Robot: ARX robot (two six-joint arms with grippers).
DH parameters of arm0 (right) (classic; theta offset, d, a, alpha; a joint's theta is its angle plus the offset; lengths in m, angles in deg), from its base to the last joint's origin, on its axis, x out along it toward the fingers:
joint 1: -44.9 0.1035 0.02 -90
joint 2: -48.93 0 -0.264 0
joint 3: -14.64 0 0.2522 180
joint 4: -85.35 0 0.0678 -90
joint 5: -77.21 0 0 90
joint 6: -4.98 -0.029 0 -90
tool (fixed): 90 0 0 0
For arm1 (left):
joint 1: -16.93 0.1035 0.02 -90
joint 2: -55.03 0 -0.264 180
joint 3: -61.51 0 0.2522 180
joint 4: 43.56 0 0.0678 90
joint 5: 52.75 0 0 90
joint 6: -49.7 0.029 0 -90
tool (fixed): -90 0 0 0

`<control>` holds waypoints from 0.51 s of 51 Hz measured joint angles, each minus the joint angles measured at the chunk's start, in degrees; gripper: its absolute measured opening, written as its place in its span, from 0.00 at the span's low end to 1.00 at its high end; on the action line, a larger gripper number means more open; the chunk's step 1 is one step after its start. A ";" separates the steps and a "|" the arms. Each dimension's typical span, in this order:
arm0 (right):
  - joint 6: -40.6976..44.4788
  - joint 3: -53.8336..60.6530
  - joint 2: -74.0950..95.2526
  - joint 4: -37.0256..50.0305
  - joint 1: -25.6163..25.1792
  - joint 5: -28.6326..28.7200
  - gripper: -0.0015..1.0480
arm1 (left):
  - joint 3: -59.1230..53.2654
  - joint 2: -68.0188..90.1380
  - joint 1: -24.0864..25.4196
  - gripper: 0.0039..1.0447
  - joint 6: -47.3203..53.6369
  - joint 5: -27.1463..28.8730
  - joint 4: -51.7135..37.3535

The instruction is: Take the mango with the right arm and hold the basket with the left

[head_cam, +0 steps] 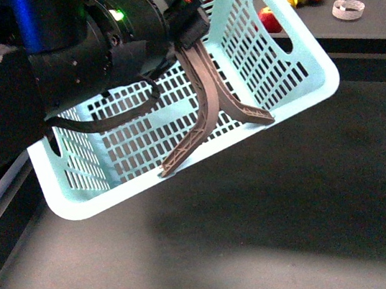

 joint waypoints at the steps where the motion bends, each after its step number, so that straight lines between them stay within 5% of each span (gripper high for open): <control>1: 0.02 0.00 0.00 0.00 0.00 0.00 0.92 | -0.26 0.00 -0.46 0.06 0.59 -0.33 -0.74; 26: 0.00 0.00 0.00 0.00 0.00 -0.02 0.92 | -1.29 -0.02 -9.77 0.06 12.02 -4.98 -3.58</control>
